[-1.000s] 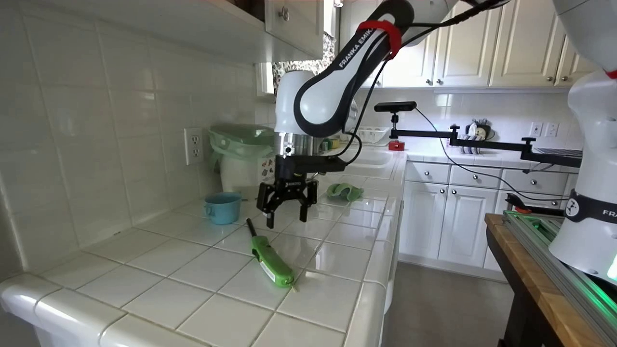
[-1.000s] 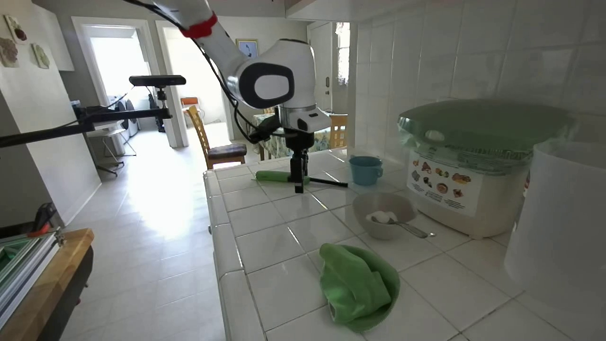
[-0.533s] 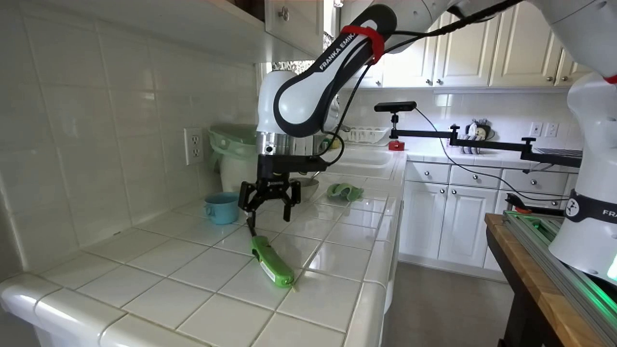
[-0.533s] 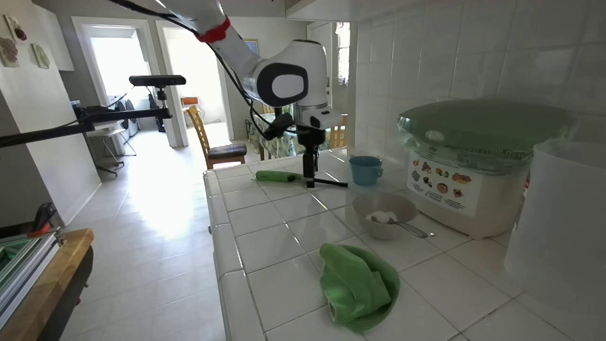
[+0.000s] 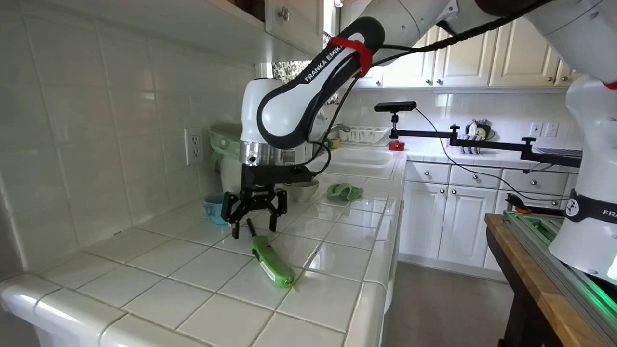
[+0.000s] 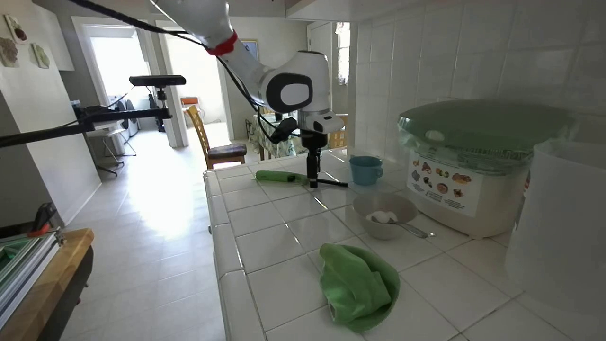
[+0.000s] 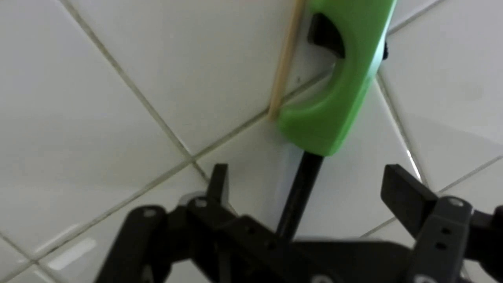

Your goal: Clean the counter

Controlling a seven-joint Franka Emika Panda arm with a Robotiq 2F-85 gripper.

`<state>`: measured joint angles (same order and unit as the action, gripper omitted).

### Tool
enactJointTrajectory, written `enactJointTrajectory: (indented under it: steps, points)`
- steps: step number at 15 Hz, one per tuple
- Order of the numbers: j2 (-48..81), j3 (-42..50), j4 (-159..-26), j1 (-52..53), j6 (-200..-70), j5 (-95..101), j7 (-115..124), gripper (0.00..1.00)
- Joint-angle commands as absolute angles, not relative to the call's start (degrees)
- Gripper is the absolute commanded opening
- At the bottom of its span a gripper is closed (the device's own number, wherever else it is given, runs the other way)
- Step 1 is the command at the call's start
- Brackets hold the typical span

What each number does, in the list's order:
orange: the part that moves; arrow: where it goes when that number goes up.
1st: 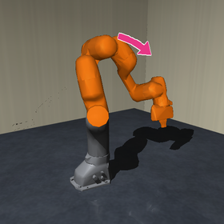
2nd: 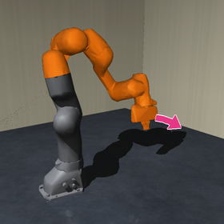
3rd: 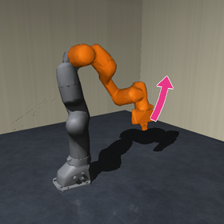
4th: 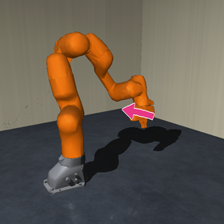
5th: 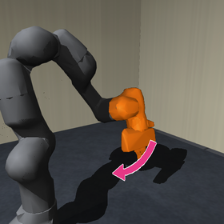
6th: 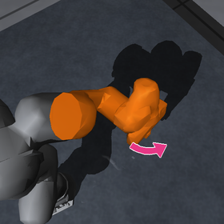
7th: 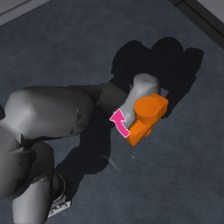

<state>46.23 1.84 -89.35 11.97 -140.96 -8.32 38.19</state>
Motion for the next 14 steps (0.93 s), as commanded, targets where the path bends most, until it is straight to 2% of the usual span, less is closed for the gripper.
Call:
enactJointTrajectory:
  steps: [1,2,9,12,14]
  points:
    - [49.3,3.1,-84.4,13.3,-139.2,-7.4,40.4,0.90]
    - [49.8,3.2,-83.7,13.4,-139.2,-7.4,40.4,0.75]
    - [50.4,3.5,-81.5,13.3,-136.9,-6.6,40.3,0.19]
    - [50.2,3.3,-81.6,13.1,-136.1,-6.5,39.8,0.00]
    - [49.7,2.9,-81.9,12.7,-135.9,-6.9,39.2,0.02]
